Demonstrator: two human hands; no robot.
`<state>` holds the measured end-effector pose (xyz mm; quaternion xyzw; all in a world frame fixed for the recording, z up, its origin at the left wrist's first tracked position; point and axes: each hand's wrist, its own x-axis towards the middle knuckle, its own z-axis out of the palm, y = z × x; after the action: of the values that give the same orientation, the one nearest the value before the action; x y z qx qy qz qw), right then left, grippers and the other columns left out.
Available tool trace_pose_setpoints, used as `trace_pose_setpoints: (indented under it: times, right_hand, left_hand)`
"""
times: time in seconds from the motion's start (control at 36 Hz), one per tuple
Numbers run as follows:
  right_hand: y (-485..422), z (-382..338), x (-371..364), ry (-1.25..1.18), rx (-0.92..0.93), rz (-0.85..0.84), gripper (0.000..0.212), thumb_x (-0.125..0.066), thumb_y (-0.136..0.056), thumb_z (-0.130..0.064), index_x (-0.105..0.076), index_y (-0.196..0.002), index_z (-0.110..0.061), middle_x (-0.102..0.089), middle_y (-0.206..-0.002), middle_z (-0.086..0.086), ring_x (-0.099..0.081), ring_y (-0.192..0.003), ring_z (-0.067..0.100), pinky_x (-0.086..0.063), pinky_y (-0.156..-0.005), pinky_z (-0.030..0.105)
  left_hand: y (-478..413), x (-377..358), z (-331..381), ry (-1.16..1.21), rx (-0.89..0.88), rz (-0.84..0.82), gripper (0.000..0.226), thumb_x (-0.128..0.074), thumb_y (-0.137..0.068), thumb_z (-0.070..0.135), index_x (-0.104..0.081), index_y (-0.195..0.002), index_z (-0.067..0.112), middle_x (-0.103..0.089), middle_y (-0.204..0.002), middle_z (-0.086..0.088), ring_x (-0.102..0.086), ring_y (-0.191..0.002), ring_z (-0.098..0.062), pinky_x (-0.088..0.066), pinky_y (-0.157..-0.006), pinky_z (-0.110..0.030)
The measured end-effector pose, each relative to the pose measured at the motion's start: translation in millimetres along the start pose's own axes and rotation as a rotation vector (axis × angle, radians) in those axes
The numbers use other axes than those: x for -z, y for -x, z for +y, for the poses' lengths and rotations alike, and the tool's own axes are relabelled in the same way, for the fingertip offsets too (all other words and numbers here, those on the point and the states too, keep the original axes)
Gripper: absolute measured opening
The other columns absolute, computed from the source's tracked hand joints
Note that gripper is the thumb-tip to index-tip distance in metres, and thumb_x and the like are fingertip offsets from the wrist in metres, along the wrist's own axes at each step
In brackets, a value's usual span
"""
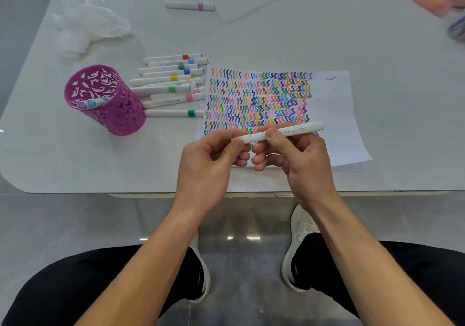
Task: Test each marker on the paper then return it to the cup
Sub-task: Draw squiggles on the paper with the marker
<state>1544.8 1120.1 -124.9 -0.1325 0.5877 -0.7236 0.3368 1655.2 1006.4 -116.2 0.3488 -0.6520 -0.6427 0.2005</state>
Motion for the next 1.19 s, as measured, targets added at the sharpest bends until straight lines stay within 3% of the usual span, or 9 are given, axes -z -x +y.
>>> trace_pose_setpoints:
  times: [0.33, 0.5, 0.58, 0.67, 0.75, 0.83, 0.92, 1.0, 1.19]
  right_hand:
    - [-0.3, 5.2, -8.7, -0.085, -0.036, -0.069, 0.016, -0.059, -0.102, -0.010, -0.074, -0.101, -0.003, -0.074, -0.075, 0.011, -0.070, -0.065, 0.024, -0.059, -0.064, 0.032]
    - [-3.9, 4.8, -14.4, -0.106, -0.091, -0.157, 0.033, -0.064, -0.092, -0.025, -0.072, -0.108, 0.003, -0.072, -0.082, 0.013, -0.069, -0.071, 0.024, -0.058, -0.067, 0.033]
    - [-6.8, 6.9, -14.5, -0.063, -0.091, -0.118, 0.036, -0.068, -0.087, -0.030, -0.071, -0.115, -0.007, -0.071, -0.078, 0.009, -0.067, -0.067, 0.022, -0.057, -0.064, 0.031]
    - [-10.0, 7.2, -10.0, -0.006, -0.059, -0.048, 0.041, -0.069, -0.085, -0.033, -0.069, -0.121, -0.012, -0.070, -0.073, 0.006, -0.065, -0.063, 0.022, -0.056, -0.060, 0.030]
    - [-11.3, 5.9, -4.7, 0.046, -0.010, 0.016, 0.033, -0.068, -0.088, -0.031, -0.070, -0.117, -0.014, -0.070, -0.073, 0.006, -0.064, -0.061, 0.022, -0.055, -0.058, 0.030]
    - [-11.4, 5.2, -1.5, 0.098, 0.021, 0.072, 0.017, -0.066, -0.099, -0.018, -0.071, -0.115, -0.014, -0.070, -0.071, 0.004, -0.063, -0.060, 0.021, -0.055, -0.057, 0.030]
    - [-10.6, 5.3, -0.9, 0.128, 0.038, 0.105, 0.016, -0.063, -0.102, -0.012, -0.070, -0.116, -0.011, -0.069, -0.071, 0.004, -0.062, -0.059, 0.021, -0.055, -0.057, 0.031]
    - [-9.5, 5.5, -1.6, 0.150, 0.051, 0.124, 0.017, -0.062, -0.102, -0.010, -0.070, -0.118, -0.009, -0.069, -0.070, 0.004, -0.062, -0.058, 0.020, -0.056, -0.056, 0.030]
    - [-8.5, 7.8, -1.8, 0.171, 0.061, 0.138, 0.015, -0.061, -0.103, -0.008, -0.070, -0.115, -0.011, -0.070, -0.070, 0.004, -0.062, -0.057, 0.020, -0.054, -0.054, 0.030]
  left_hand:
    - [-1.2, 6.1, 7.0, -0.107, -0.053, 0.007, 0.013, -0.068, -0.095, 0.011, -0.077, -0.103, 0.013, -0.078, -0.082, -0.003, -0.074, -0.073, -0.015, -0.058, -0.073, -0.020]
    - [-7.0, 15.7, 15.1, -0.068, -0.077, 0.025, 0.009, -0.073, -0.091, 0.014, -0.075, -0.099, 0.016, -0.073, -0.078, 0.002, -0.067, -0.071, -0.008, -0.056, -0.072, -0.021]
    - [-10.4, 22.7, 21.4, -0.014, -0.112, 0.123, 0.011, -0.076, -0.088, 0.013, -0.074, -0.099, 0.013, -0.072, -0.081, -0.006, -0.064, -0.072, -0.008, -0.055, -0.072, -0.022]
    - [-14.0, 36.9, 26.2, 0.026, -0.146, 0.260, 0.011, -0.077, -0.088, 0.014, -0.074, -0.097, 0.017, -0.073, -0.083, 0.008, -0.067, -0.077, -0.003, -0.054, -0.074, -0.019]
    - [-15.8, 50.9, 32.4, 0.000, -0.206, 0.389, 0.012, -0.077, -0.089, 0.014, -0.074, -0.101, 0.015, -0.074, -0.089, 0.010, -0.069, -0.084, -0.003, -0.054, -0.078, -0.018]
    - [-15.3, 60.4, 39.9, -0.111, -0.322, 0.517, 0.014, -0.073, -0.093, 0.019, -0.073, -0.106, 0.012, -0.075, -0.099, 0.005, -0.071, -0.094, -0.009, -0.057, -0.085, -0.025]
    - [-13.5, 68.8, 48.1, -0.227, -0.453, 0.637, 0.016, -0.065, -0.099, 0.022, -0.070, -0.109, 0.012, -0.073, -0.102, 0.009, -0.071, -0.097, -0.009, -0.058, -0.089, -0.032]
    - [-14.5, 81.2, 51.1, -0.307, -0.570, 0.742, 0.022, -0.059, -0.102, 0.021, -0.067, -0.119, 0.008, -0.073, -0.111, 0.001, -0.071, -0.105, -0.012, -0.058, -0.091, -0.040]
    - [-21.6, 101.9, 44.4, -0.534, -0.680, 0.869, 0.029, -0.052, -0.106, 0.017, -0.064, -0.132, 0.012, -0.062, -0.111, 0.008, -0.066, -0.108, -0.013, -0.056, -0.089, -0.039]
